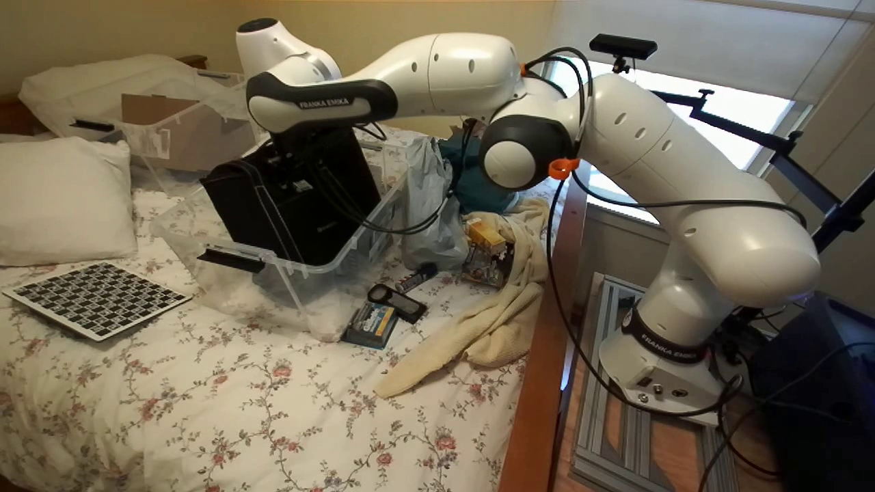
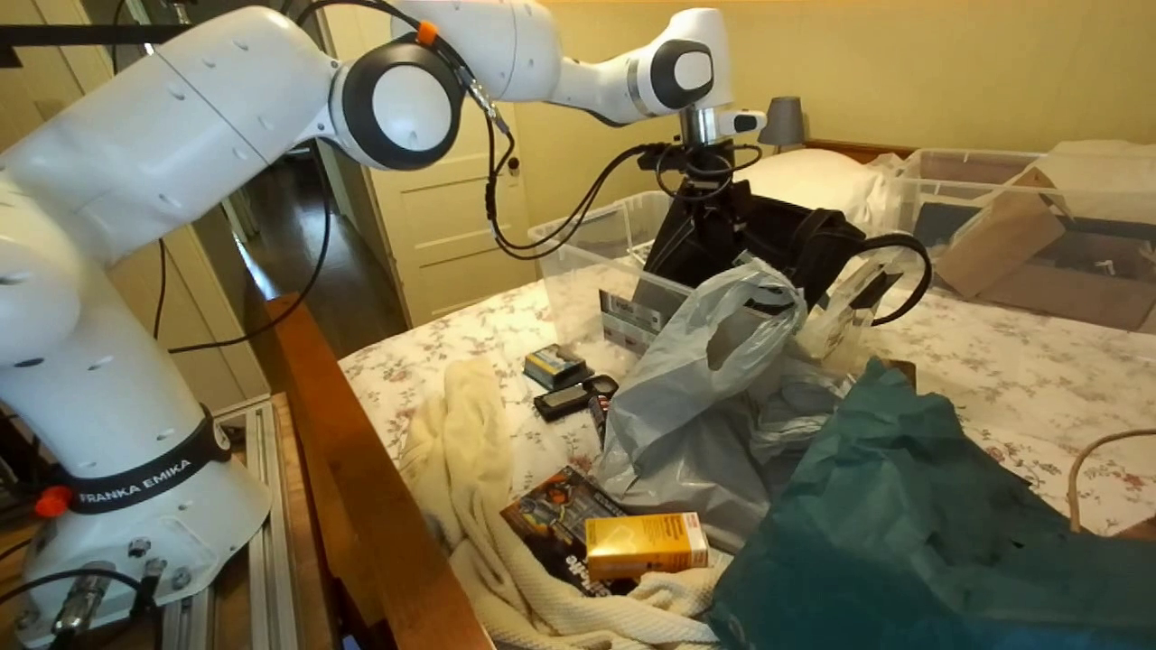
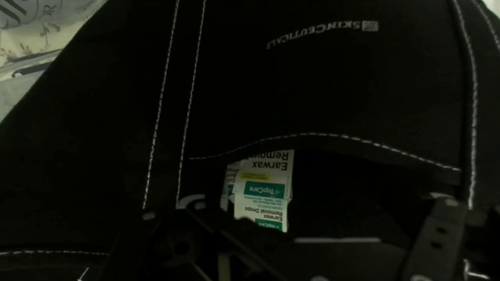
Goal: Remove the white box from the front small pocket of the black bag and put it in the big pocket
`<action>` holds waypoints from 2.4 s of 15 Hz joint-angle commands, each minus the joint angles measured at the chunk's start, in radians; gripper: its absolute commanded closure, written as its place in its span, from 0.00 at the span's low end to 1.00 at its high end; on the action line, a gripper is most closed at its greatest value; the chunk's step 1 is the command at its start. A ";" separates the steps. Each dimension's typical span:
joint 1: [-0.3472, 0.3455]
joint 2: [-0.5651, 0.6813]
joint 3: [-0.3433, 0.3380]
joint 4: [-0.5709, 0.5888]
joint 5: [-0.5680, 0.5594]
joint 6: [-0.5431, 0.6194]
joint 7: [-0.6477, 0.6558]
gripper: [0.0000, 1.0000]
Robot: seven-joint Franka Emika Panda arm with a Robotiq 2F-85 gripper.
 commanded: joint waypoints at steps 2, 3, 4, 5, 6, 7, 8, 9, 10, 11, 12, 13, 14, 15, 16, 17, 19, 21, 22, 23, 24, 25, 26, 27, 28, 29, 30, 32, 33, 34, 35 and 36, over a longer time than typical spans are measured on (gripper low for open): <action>0.010 0.037 -0.026 0.029 -0.010 0.001 0.073 0.00; 0.010 0.042 -0.026 0.033 -0.010 0.006 0.078 0.00; 0.011 0.047 -0.029 0.037 -0.012 0.012 0.087 0.00; 0.011 0.051 -0.028 0.039 -0.010 0.017 0.090 0.00; 0.010 0.056 -0.027 0.043 -0.008 0.024 0.095 0.00; 0.009 0.061 -0.025 0.046 -0.007 0.031 0.098 0.00; 0.010 0.065 -0.026 0.048 -0.007 0.039 0.103 0.00; 0.012 0.069 -0.030 0.050 -0.012 0.045 0.111 0.00; 0.013 0.073 -0.032 0.050 -0.014 0.059 0.114 0.00; 0.016 0.076 -0.037 0.052 -0.018 0.077 0.122 0.00; 0.018 0.081 -0.042 0.054 -0.020 0.092 0.130 0.00; 0.019 0.085 -0.046 0.056 -0.018 0.103 0.137 0.00; 0.019 0.089 -0.049 0.057 -0.016 0.114 0.142 0.00; 0.019 0.094 -0.050 0.058 -0.014 0.134 0.143 0.00; 0.021 0.099 -0.054 0.061 -0.016 0.141 0.146 0.00; 0.021 0.104 -0.057 0.062 -0.015 0.149 0.151 0.00; 0.021 0.112 -0.064 0.066 -0.014 0.159 0.163 0.00; 0.019 0.118 -0.071 0.069 -0.013 0.168 0.180 0.00; 0.020 0.121 -0.075 0.072 -0.013 0.170 0.190 0.00; 0.020 0.126 -0.080 0.079 -0.014 0.169 0.200 0.00; 0.020 0.129 -0.084 0.082 -0.014 0.169 0.206 0.00; 0.021 0.132 -0.087 0.086 -0.014 0.166 0.211 0.00; 0.022 0.136 -0.091 0.089 -0.015 0.164 0.218 0.08; 0.023 0.139 -0.096 0.092 -0.016 0.165 0.225 0.28; 0.024 0.141 -0.100 0.094 -0.018 0.164 0.230 0.34; 0.027 0.143 -0.104 0.095 -0.018 0.161 0.231 0.43; 0.032 0.147 -0.111 0.098 -0.022 0.161 0.234 0.50; 0.037 0.155 -0.119 0.104 -0.022 0.163 0.230 0.64; 0.039 0.157 -0.122 0.106 -0.020 0.162 0.230 0.70; 0.041 0.158 -0.124 0.106 -0.018 0.163 0.229 0.77; 0.041 0.158 -0.124 0.105 -0.015 0.165 0.226 0.84; 0.042 0.158 -0.126 0.106 -0.013 0.166 0.226 0.91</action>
